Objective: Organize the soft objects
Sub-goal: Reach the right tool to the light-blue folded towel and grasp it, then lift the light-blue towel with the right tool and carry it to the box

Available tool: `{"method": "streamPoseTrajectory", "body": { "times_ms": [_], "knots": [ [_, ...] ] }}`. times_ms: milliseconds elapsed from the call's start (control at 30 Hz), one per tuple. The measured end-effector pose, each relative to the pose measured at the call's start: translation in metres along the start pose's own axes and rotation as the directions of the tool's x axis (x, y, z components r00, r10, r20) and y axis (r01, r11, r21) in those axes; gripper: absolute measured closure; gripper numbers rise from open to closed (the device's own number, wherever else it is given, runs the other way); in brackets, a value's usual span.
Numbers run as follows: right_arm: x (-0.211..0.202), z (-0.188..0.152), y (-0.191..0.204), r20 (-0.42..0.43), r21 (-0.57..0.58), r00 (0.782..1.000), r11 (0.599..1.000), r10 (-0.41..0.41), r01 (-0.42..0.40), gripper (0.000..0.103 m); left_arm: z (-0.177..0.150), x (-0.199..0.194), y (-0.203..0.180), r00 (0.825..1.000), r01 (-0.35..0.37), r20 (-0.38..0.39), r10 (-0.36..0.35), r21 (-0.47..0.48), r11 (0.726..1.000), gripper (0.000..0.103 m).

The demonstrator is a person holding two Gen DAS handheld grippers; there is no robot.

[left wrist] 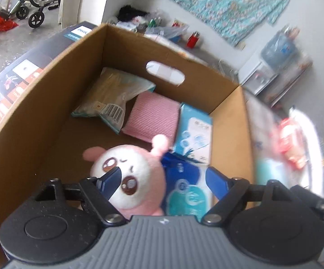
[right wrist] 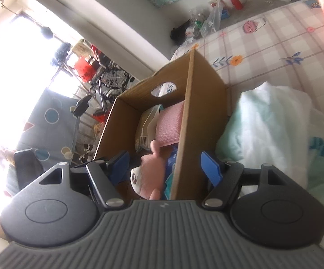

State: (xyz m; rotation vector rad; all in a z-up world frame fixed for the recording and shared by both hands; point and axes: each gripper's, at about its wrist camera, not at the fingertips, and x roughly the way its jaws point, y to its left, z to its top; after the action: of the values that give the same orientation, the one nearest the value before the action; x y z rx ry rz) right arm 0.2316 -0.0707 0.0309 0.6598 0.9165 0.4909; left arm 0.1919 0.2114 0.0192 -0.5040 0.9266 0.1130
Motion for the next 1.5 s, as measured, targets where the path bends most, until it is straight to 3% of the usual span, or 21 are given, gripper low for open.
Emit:
{"method": "streamPoseTrajectory", "body": {
  "times_ms": [233, 400, 500, 633, 800, 900, 1000, 1200, 1267, 1333, 1500],
  "knots": [
    [-0.050, -0.014, -0.018, 0.118, -0.002, 0.993, 1.000, -0.009, 0.009, 0.031, -0.030, -0.050, -0.033, 0.986, 0.050, 0.155, -0.061, 0.074, 0.996, 0.018],
    [-0.102, -0.023, -0.047, 0.204, -0.012, 0.975, 0.996, -0.089, 0.093, 0.031, -0.068, -0.052, -0.094, 0.983, 0.081, 0.138, -0.120, 0.259, 0.962, 0.018],
    [-0.142, -0.026, -0.072, 0.263, -0.003, 0.949, 0.984, -0.173, 0.180, 0.031, -0.091, -0.043, -0.136, 0.975, 0.159, 0.088, -0.203, 0.355, 0.921, 0.018],
    [-0.196, -0.029, -0.115, 0.334, 0.059, 0.891, 0.950, -0.308, 0.307, 0.031, -0.123, -0.019, -0.189, 0.957, 0.270, -0.021, -0.291, 0.435, 0.859, 0.018],
    [-0.238, -0.033, -0.179, 0.321, 0.167, 0.829, 0.889, -0.458, 0.426, 0.031, -0.171, 0.012, -0.251, 0.926, 0.374, -0.180, -0.331, 0.544, 0.751, 0.019],
    [-0.244, -0.035, -0.216, 0.272, 0.208, 0.817, 0.860, -0.508, 0.465, 0.033, -0.195, 0.029, -0.279, 0.905, 0.424, -0.250, -0.344, 0.594, 0.683, 0.019],
    [-0.242, -0.031, -0.244, 0.226, 0.235, 0.827, 0.853, -0.515, 0.467, 0.038, -0.213, 0.048, -0.302, 0.878, 0.477, -0.315, -0.359, 0.614, 0.629, 0.019],
    [-0.230, -0.016, -0.273, 0.157, 0.246, 0.852, 0.856, -0.499, 0.455, 0.049, -0.223, 0.094, -0.333, 0.854, 0.519, -0.375, -0.360, 0.595, 0.613, 0.020],
    [-0.224, -0.012, -0.279, 0.133, 0.242, 0.850, 0.849, -0.509, 0.470, 0.052, -0.224, 0.108, -0.340, 0.844, 0.535, -0.401, -0.357, 0.576, 0.618, 0.023],
    [-0.218, -0.008, -0.284, 0.111, 0.238, 0.851, 0.845, -0.513, 0.479, 0.053, -0.224, 0.123, -0.349, 0.833, 0.547, -0.432, -0.345, 0.552, 0.629, 0.033],
    [-0.205, -0.002, -0.293, 0.070, 0.218, 0.856, 0.845, -0.513, 0.488, 0.054, -0.230, 0.151, -0.363, 0.811, 0.567, -0.488, -0.323, 0.517, 0.641, 0.041]
  ]
}}
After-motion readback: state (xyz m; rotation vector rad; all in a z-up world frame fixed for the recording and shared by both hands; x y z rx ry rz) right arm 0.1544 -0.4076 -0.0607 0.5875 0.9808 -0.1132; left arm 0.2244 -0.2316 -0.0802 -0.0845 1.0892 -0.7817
